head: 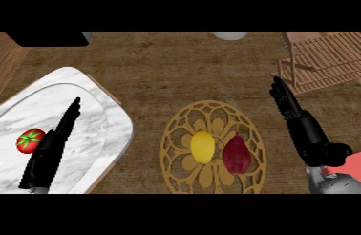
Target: Pick the lemon from the placemat and place it in the tiered shelf
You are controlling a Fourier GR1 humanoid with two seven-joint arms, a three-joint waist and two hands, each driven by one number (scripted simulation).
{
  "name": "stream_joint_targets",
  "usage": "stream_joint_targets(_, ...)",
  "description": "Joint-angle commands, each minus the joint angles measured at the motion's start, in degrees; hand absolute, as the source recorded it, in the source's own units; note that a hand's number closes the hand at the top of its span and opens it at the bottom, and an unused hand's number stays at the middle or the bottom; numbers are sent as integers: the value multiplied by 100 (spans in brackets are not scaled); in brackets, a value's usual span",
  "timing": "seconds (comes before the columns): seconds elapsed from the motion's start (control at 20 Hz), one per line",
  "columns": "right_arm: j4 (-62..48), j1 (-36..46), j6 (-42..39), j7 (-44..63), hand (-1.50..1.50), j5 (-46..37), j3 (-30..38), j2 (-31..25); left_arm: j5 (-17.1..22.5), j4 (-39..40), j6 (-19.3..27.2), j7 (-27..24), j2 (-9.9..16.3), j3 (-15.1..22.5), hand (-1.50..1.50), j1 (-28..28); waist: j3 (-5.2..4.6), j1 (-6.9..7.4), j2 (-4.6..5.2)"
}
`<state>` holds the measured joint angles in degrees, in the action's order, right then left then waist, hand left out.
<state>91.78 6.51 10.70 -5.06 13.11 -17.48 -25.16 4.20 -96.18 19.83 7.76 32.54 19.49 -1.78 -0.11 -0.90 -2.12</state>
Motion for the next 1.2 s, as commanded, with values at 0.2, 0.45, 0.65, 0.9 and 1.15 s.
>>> stream_joint_targets(0.2,889,79,1659,1690,-150,-312,324,531,230,397,-82,-409,-808,-103,0,742,-11,-114,196)
stream_joint_targets(0.45,-385,-693,2415,1323,150,-1340,764,-210,405,242,-139,-397,-760,-158,0,564,-127,-379,346)
stream_joint_targets(0.65,-272,-977,4550,785,-150,-2029,704,1353,452,563,-270,-547,-965,-85,0,735,-8,-175,239)
stream_joint_targets(0.9,892,-1927,4844,-706,-150,-1764,370,2273,384,1165,-397,-914,-1249,-110,0,909,13,-71,198)
stream_joint_targets(1.15,1375,-2220,3719,680,-150,-2170,-397,1172,422,1364,-600,-840,-1367,-224,0,1177,-3,34,215)
